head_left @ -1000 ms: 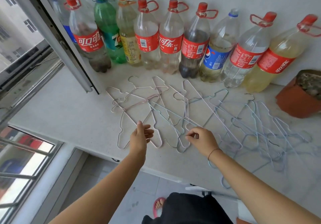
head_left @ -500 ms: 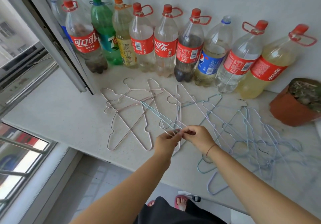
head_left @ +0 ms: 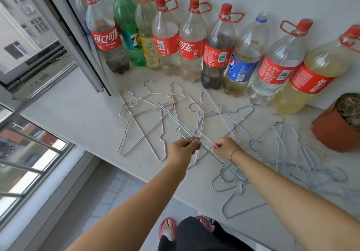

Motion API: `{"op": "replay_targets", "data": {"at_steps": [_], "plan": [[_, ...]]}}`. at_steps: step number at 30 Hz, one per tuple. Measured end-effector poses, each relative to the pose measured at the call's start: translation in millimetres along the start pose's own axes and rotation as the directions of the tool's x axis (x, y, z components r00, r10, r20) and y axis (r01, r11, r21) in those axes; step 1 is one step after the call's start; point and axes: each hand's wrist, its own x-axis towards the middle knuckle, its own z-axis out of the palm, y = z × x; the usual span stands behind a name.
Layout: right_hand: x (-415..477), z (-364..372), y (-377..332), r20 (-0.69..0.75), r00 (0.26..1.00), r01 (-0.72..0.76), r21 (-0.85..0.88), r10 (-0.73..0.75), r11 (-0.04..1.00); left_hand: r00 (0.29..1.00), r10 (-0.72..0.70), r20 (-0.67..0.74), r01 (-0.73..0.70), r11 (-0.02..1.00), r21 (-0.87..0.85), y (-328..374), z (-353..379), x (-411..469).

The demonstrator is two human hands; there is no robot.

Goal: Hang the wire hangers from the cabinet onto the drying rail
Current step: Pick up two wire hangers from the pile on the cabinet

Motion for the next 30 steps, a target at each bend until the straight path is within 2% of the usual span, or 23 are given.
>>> {"op": "replay_targets", "data": {"at_steps": [5, 9, 11, 18, 22, 26, 30], "plan": [[-2, -5, 4, -0.061, 0.996, 0.073, 0.104, -0.067, 0.992, 0.992, 0.122, 0.018, -0.123, 0.988, 0.093, 13, 8, -10], [-10, -15, 5, -0.115, 0.989, 0.127, 0.326, -0.094, 0.937, 0.974, 0.224, 0.027, -0.225, 0.959, 0.173, 17, 14, -13], [-15, -18, 4, -0.12, 0.989, 0.123, 0.382, -0.083, 0.916, 0.964, 0.266, 0.028, -0.266, 0.944, 0.196, 20, 15, -14], [-29, -17, 13, -0.118, 0.99, 0.124, 0.447, -0.08, 0.886, 0.935, 0.352, -0.043, -0.338, 0.921, 0.192, 40, -8, 1], [-31, -16, 12, -0.176, 0.98, 0.165, 0.481, -0.089, 0.861, 0.909, 0.408, -0.083, -0.391, 0.906, 0.165, 54, -22, 6], [-33, -20, 1, -0.204, 0.972, 0.207, 0.535, -0.112, 0.819, 0.9, 0.421, -0.115, -0.403, 0.902, 0.152, 63, -36, 10], [-33, -21, -17, -0.171, 0.972, 0.231, 0.584, -0.16, 0.778, 0.896, 0.416, -0.155, -0.39, 0.904, 0.174, 67, -45, 9]]}}
